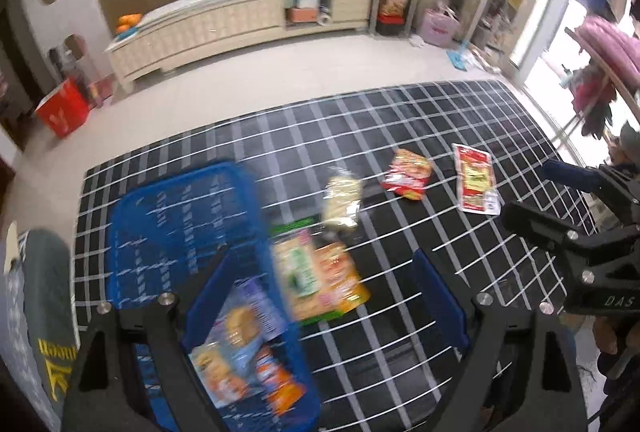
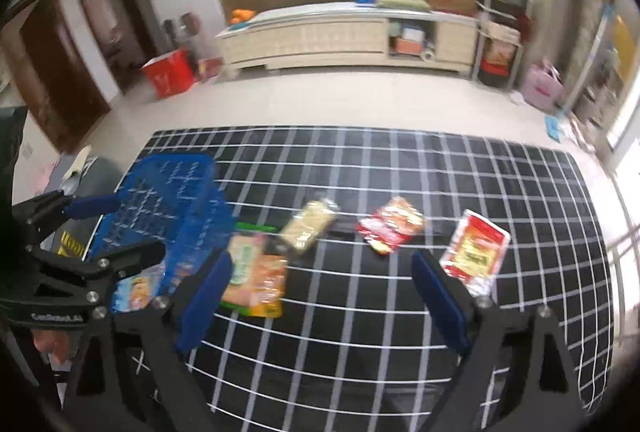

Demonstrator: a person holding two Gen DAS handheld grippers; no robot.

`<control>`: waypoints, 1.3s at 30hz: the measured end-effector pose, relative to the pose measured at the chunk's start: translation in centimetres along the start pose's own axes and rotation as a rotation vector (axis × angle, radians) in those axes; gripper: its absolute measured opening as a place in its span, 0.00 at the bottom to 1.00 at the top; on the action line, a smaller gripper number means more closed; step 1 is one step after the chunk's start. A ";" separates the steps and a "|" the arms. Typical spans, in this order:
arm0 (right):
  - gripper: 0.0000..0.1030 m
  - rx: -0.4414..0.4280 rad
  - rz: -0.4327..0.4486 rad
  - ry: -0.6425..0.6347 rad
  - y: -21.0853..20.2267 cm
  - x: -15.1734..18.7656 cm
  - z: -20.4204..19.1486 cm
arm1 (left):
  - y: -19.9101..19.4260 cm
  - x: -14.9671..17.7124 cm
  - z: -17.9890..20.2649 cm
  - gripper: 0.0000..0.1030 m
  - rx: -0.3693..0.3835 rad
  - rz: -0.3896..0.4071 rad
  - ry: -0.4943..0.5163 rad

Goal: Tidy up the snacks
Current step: 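Grasp the red Korean-text chip pack with the left tool while the right tool grasps the Suan Niu Du pack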

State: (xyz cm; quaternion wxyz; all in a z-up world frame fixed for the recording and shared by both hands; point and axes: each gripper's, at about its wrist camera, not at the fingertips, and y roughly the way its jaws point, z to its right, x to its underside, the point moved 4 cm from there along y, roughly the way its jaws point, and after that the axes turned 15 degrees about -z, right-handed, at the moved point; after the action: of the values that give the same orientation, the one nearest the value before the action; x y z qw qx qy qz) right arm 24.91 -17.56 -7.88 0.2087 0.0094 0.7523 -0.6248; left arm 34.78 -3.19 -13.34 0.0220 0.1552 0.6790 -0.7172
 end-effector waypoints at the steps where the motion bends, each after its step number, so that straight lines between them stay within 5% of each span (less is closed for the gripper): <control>1: 0.93 0.018 -0.007 0.028 0.1 0.1 1.3 | 0.5 -0.9 1.1 0.85 0.014 -0.006 0.014; 8: 0.93 0.040 -0.084 0.248 1.7 -0.1 9.5 | 7.1 -6.3 6.0 0.85 0.129 -0.206 0.033; 20: 0.93 -0.062 -0.261 0.479 9.1 0.5 18.2 | 17.4 -13.0 10.6 0.85 0.094 -0.408 0.135; 30: 0.93 -0.023 -0.337 0.484 13.5 -0.5 20.5 | 24.1 -14.2 11.2 0.85 0.080 -0.470 0.161; 39: 0.93 0.009 -0.362 0.467 15.8 -0.7 20.3 | 24.7 -13.9 12.4 0.85 -0.006 -0.453 0.266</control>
State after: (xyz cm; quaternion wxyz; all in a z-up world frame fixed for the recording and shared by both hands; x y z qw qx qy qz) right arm 36.09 -33.09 -25.15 -0.0850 0.0196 0.7665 -0.6363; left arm 51.62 -19.76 -33.33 -0.2281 0.0920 0.6955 -0.6751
